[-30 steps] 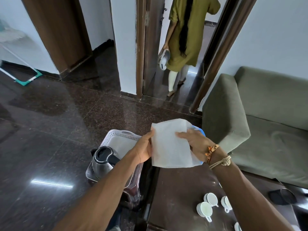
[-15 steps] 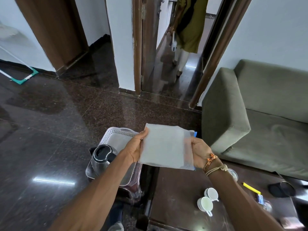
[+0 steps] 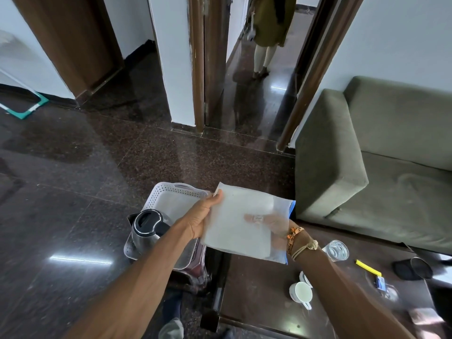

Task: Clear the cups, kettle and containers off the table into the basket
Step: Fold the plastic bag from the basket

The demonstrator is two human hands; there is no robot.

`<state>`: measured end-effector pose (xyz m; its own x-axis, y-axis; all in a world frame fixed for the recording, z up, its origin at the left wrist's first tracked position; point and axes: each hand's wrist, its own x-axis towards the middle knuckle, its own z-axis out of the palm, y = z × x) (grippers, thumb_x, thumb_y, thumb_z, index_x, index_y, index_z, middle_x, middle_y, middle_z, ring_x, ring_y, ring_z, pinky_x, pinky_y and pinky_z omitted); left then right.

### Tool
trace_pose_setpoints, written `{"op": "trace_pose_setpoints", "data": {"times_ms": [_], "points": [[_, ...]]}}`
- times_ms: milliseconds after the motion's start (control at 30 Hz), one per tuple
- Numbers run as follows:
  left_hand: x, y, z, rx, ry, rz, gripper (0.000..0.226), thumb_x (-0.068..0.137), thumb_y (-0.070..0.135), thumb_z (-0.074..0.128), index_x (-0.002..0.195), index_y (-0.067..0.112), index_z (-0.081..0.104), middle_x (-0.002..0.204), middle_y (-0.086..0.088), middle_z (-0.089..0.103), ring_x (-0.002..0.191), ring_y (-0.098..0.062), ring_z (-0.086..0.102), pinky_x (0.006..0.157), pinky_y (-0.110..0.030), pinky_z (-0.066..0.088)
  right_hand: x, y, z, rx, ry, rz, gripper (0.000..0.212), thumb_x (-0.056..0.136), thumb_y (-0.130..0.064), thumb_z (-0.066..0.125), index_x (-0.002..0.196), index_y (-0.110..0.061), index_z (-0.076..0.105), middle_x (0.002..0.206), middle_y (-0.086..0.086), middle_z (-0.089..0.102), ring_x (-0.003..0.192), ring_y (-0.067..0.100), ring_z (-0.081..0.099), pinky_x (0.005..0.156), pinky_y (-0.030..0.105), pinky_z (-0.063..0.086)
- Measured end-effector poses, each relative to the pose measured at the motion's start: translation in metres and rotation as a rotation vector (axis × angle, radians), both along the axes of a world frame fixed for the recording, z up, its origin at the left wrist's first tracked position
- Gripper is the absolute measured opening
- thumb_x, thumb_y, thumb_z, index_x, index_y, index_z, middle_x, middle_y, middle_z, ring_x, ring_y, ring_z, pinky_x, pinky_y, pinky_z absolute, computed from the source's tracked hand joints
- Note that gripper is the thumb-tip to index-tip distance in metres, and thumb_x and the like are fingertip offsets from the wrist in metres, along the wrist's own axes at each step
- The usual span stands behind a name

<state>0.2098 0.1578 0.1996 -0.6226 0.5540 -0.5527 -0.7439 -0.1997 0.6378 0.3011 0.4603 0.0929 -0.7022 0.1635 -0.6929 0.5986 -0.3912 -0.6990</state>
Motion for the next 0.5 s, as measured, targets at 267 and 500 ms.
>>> {"op": "trace_pose_setpoints", "data": {"times_ms": [267,500], "points": [[-0.013,-0.031,-0.035,-0.109,-0.025,0.069,0.047,0.087,0.027,0.071,0.124,-0.001,0.063,0.118,-0.016,0.070,0.114,-0.033,0.064,0.103,-0.055,0.046,-0.014,-0.096,0.122,0.021,0.007,-0.123,0.020,0.103,-0.010,0.044,0.091,-0.001,0.058,0.064,0.011,0.063,0.043,0.017,0.064,0.037,0.022,0.050],[-0.044,-0.060,-0.060,-0.286,0.021,0.302,0.018,0.088,0.029,0.072,0.091,0.012,0.068,0.097,-0.011,0.076,0.083,-0.025,0.070,0.084,-0.047,0.058,-0.066,-0.124,0.122,0.216,0.087,0.162,0.021,0.086,-0.006,0.073,0.107,-0.004,0.071,0.099,0.013,0.076,0.090,0.033,0.073,0.082,0.050,0.059]]}}
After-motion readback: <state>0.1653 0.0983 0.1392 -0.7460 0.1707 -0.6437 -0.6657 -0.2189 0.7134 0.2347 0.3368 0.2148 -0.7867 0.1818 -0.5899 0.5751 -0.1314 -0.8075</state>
